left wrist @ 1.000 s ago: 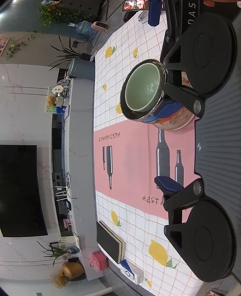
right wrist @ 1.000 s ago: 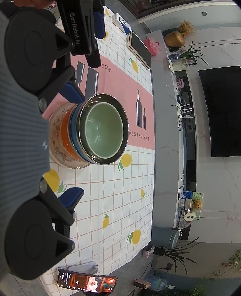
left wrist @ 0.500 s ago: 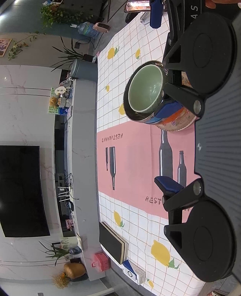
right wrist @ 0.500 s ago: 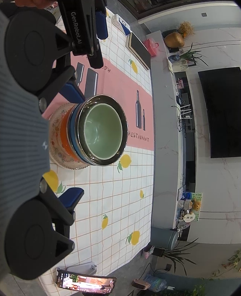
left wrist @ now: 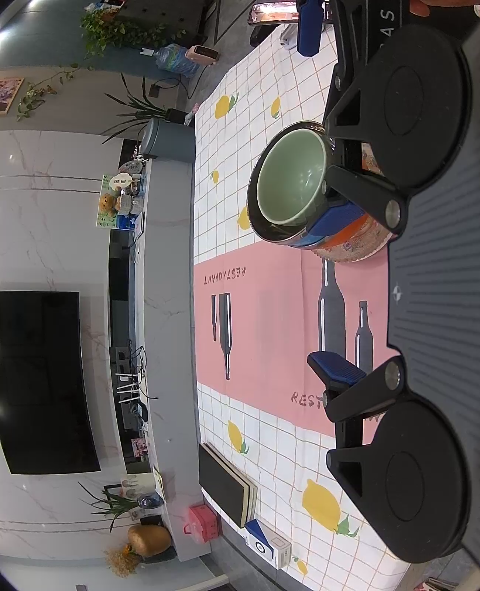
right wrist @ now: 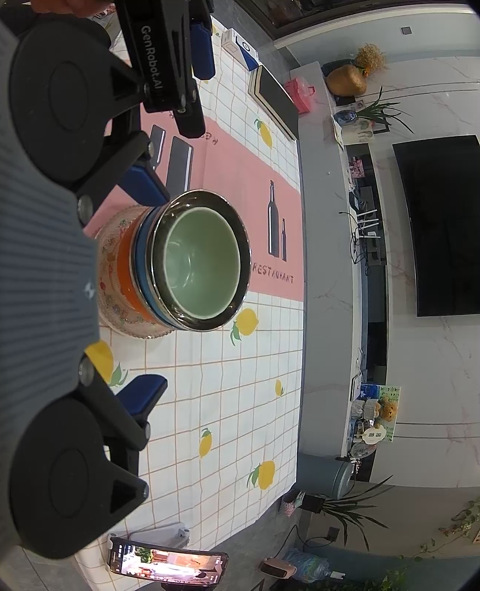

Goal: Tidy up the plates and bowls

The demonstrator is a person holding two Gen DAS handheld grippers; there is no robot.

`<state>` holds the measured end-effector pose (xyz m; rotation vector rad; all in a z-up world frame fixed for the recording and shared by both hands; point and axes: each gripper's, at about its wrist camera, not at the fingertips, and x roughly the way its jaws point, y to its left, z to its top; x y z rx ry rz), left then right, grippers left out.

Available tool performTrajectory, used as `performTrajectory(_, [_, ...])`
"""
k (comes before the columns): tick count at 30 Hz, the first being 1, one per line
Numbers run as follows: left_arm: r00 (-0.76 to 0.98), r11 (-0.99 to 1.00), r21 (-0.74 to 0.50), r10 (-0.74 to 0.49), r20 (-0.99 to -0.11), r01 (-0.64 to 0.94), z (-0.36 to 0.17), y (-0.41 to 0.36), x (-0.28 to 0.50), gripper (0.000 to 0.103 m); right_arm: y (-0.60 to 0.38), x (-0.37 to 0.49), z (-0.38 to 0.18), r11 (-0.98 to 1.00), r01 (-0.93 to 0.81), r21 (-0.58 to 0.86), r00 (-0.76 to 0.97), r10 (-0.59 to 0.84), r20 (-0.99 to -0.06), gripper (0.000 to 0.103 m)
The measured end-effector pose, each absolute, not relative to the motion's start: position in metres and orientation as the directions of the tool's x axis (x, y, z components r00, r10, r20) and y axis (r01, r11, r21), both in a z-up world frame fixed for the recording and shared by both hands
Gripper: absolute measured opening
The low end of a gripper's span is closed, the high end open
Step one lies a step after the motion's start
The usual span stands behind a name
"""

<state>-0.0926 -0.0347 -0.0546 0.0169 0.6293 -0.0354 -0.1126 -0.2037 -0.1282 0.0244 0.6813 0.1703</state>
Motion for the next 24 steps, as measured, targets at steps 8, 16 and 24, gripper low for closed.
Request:
performTrajectory(8, [0.807,1.000,0.003,-0.022,-0.590,0.030,-0.0560,-0.0325,-0.0923,0.084,-0.2025,-0.1115,-0.1289,0.985,-0.158,0.076,0.762,0.170,-0.625,0.096])
performTrajectory(16, [0.807,1.000,0.002,-0.023,-0.590,0.031,-0.0561,-0.0321,-0.0923,0.084,-0.2028,-0.1106,-0.1306,0.985,-0.157,0.078,0.759,0.170,-0.629,0.096])
performTrajectory(24, [0.808,1.000,0.004,-0.021,-0.589,0.029,-0.0563,-0.0317,-0.0926,0.084,-0.2017,-0.1108,-0.1323,0.984,-0.160,0.075,0.759,0.171,-0.628,0.096])
